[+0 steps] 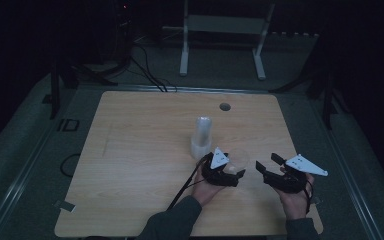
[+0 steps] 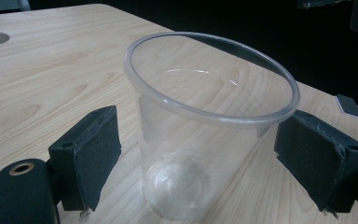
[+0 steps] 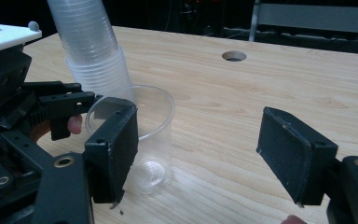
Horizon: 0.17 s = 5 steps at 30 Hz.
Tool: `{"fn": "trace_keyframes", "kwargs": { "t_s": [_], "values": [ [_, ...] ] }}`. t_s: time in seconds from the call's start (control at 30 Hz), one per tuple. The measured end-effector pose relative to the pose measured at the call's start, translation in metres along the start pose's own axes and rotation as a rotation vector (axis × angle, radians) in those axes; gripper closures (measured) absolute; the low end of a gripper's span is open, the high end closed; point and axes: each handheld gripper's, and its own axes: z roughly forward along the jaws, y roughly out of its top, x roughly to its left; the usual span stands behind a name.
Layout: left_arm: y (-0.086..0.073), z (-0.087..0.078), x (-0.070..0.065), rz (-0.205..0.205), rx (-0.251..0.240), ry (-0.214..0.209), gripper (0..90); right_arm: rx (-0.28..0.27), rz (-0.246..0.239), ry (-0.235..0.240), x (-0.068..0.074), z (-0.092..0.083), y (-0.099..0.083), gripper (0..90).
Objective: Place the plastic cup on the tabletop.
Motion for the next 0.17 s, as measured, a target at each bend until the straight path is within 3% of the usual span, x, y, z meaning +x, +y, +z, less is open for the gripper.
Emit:
{"fn": "trace_keyframes", "kwargs": {
  "t_s": [0.17],
  "values": [
    [-0.001,-0.0007,0.0,0.004,0.003,0.0,14.3,0.0,0.001,-0.001,-0.0004,0.0,0.0001,28.6]
  ]
}}
